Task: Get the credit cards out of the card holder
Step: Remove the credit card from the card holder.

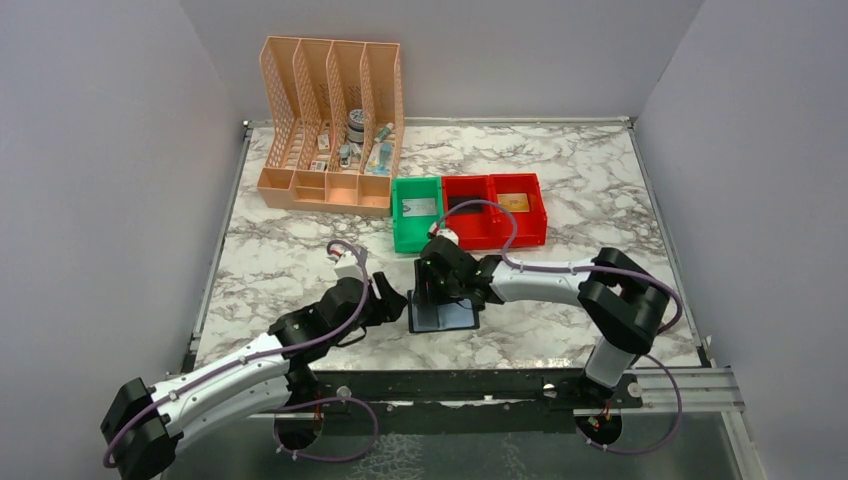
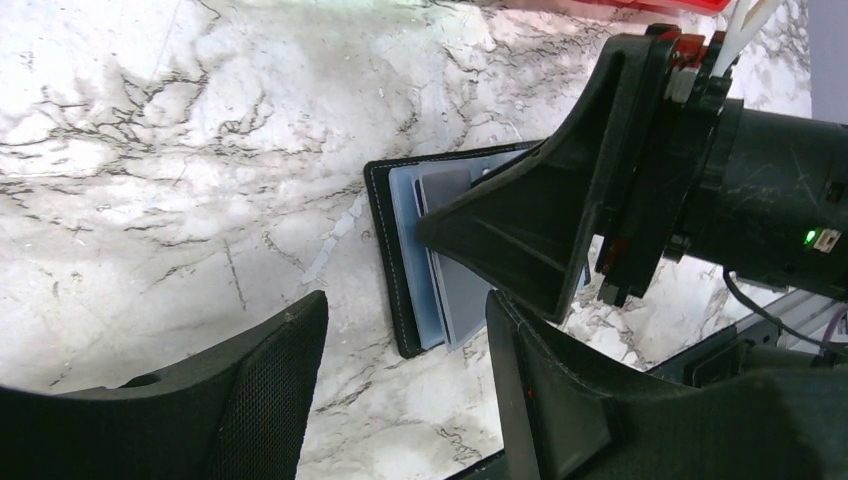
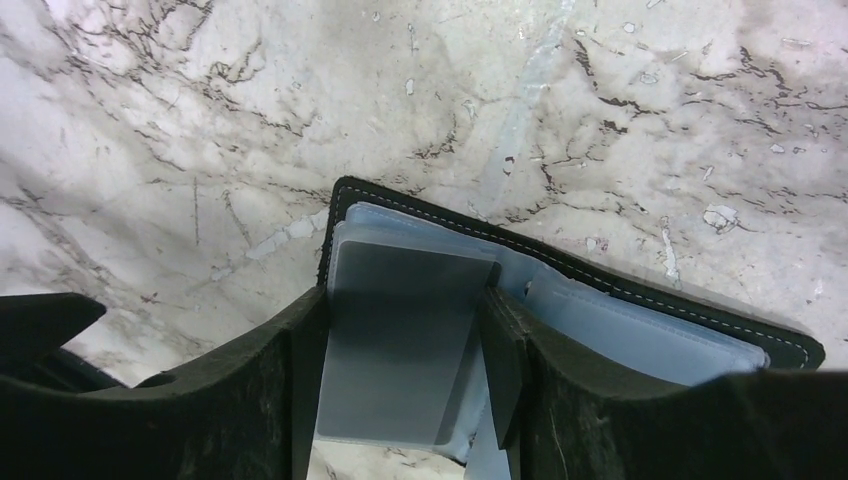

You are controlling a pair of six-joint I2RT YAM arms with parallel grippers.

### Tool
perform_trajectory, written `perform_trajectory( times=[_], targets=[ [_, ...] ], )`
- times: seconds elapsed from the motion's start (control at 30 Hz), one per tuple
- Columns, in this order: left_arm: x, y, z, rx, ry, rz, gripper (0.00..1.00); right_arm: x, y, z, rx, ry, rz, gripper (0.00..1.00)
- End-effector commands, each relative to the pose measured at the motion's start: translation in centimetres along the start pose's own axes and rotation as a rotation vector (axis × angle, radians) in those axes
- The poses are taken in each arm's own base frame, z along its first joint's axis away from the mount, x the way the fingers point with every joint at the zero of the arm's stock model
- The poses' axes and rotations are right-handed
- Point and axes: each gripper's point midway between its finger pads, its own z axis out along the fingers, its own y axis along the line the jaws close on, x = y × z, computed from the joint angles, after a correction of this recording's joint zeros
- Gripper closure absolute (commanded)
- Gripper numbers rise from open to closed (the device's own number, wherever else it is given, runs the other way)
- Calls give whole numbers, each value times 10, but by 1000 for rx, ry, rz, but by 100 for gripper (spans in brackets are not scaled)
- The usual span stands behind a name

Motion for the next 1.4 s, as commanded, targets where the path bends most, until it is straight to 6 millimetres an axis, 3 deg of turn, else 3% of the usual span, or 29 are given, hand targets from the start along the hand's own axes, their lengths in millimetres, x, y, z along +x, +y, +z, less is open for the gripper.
perform_trajectory(
  times=[0.0,0.43,0.7,1.37],
  targets=[
    [-1,-16,2,71,10,21,38,52,-35,18,7,168,46,46],
    [20,-68,12,338,114,17,38,56,-36,15,-142,210,131,46],
    [36,-69,21,349,176,-7,38,54,-39,14,-154,206,150,46],
    [45,-71,31,349,219,0,39,50,-33,9,-203,205,165,46]
  ],
)
